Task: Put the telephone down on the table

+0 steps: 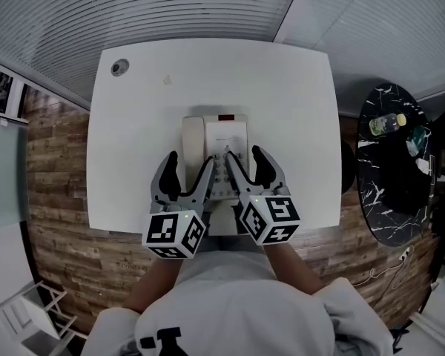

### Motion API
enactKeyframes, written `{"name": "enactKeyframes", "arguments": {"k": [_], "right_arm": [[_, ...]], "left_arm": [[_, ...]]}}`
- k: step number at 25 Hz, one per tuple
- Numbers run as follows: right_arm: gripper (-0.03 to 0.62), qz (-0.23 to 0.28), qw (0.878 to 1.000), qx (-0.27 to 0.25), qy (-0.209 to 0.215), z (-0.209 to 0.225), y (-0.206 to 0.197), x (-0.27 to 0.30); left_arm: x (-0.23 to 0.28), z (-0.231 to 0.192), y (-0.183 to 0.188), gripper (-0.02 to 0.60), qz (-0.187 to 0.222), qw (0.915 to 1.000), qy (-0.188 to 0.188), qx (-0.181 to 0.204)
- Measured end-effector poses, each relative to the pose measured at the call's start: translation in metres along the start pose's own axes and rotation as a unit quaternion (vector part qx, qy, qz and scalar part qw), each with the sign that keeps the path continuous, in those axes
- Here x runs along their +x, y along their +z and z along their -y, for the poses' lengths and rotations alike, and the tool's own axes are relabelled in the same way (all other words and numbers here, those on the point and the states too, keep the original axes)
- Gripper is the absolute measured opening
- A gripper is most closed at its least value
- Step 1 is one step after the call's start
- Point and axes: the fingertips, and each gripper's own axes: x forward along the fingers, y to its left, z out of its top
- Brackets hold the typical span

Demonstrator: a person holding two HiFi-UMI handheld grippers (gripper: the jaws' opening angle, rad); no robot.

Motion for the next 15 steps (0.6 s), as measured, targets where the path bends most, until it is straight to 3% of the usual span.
{"name": "enactKeyframes", "arguments": {"k": [5, 10, 15], "right_arm": [[0.227, 0.038, 0.999, -0.008, 0.027, -0.022, 0.032, -0.014], [0.143, 0.063, 0.997, -0.008, 0.044, -0.039, 0.054, -0.029], [0.105, 0.074, 0.996, -0.014, 0.055, -0.052, 0.065, -0.038]], "left_arm": [[-0.010, 0.016, 0.023, 0.344, 0.018, 0.9997, -0.019, -0.002], [-0.021, 0.032, 0.040, 0.290, 0.033, 0.9988, -0.036, 0.008], [-0.028, 0.043, 0.055, 0.267, 0.044, 0.9978, -0.044, 0.025]]}}
